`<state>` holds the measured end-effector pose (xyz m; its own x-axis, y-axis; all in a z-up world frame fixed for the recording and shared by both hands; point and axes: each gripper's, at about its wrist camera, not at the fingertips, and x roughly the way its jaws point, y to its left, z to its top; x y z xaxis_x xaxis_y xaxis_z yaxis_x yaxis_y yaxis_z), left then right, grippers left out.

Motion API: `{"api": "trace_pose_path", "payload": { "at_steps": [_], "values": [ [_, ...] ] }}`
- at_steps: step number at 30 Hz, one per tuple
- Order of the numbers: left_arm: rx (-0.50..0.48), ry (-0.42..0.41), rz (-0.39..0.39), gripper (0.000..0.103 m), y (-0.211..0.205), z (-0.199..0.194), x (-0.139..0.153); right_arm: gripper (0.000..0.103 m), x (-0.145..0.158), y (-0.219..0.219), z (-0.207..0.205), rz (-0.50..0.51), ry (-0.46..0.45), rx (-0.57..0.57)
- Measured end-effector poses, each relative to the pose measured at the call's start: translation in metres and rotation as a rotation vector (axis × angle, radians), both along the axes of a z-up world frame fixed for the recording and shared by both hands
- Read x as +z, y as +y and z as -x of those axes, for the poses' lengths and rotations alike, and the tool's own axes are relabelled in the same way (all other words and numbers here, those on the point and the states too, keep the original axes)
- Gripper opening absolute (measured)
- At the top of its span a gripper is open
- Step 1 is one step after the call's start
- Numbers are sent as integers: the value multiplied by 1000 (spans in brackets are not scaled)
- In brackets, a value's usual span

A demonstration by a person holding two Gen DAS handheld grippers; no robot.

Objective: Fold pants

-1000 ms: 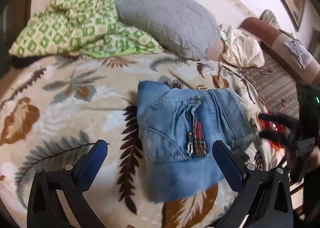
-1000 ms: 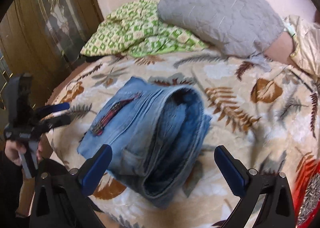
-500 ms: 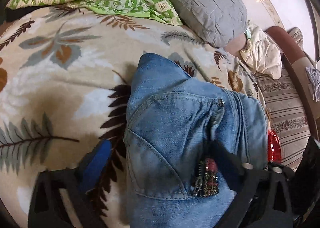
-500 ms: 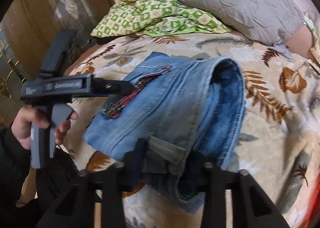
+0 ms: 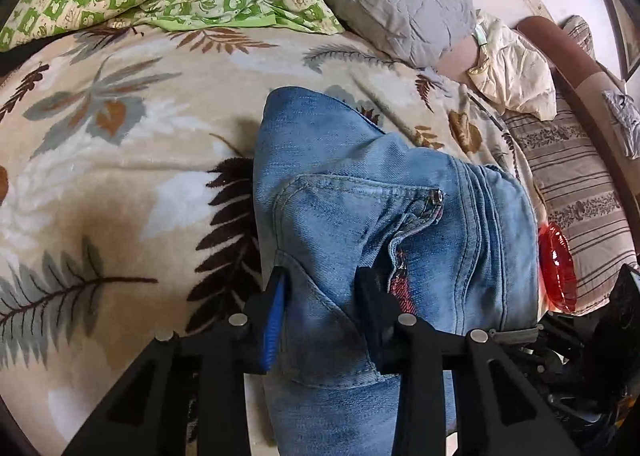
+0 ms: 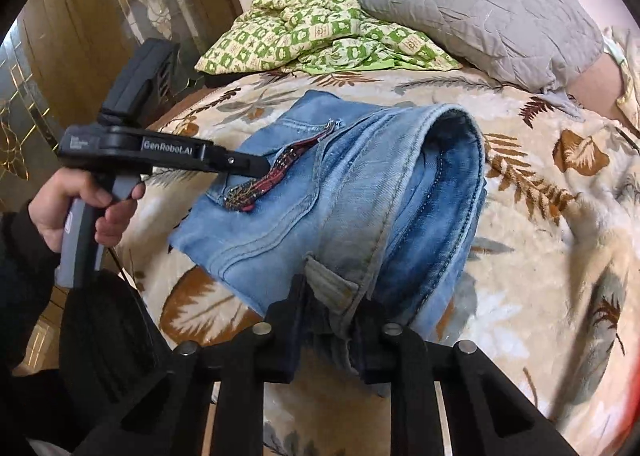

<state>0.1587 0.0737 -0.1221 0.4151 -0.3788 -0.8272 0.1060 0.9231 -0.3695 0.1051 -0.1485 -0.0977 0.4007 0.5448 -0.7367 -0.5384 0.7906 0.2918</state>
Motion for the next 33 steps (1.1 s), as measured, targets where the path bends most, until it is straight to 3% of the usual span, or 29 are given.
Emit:
{"api": "trace_pose_path", "payload": {
  "at_steps": [3, 5, 6, 7, 8, 11, 15, 20, 24, 26, 28, 30, 31, 33],
  "values": [
    [2, -4, -6, 44, 0, 0, 0, 23, 1, 0, -1, -1, 1, 0],
    [22, -22, -50, 69, 1, 4, 6, 47, 5, -3, -3, -7, 9, -9],
    [28, -34, -74, 73, 1, 5, 11, 81, 7, -6, -3, -9, 20, -2],
    [32, -53, -95, 78, 2, 7, 16, 89, 11, -9, -3, -25, 19, 3],
    [37, -79, -107, 84, 5, 7, 25, 91, 19, -15, -2, -67, -5, 4],
    [63, -118, -99, 95, 14, -1, 44, 91, 35, -26, -10, -114, -18, -15],
    [82, -94, -73, 95, 17, -34, 56, 91, 52, -36, -41, -144, -11, -74],
    [113, -5, -30, 95, 11, -79, 44, 91, 47, -30, -84, -164, 67, -110],
    [100, 61, -53, 95, -3, -106, 26, 90, 32, -18, -108, -151, 123, -115],
    [88, 83, -71, 95, -8, -115, 17, 86, 24, -12, -117, -144, 136, -116],
    [74, 91, -87, 95, -13, -120, 12, 71, 19, -8, -123, -122, 137, -130],
    [52, 88, -82, 77, -16, -123, 10, 66, 14, -6, -129, -128, 140, -129],
    [42, 97, -87, 52, -16, -125, 8, 54, 11, -5, -132, -146, 153, -119],
    [32, 100, -120, 44, -18, -128, 6, 37, 8, -5, -135, -156, 160, -132]
  ]
}}
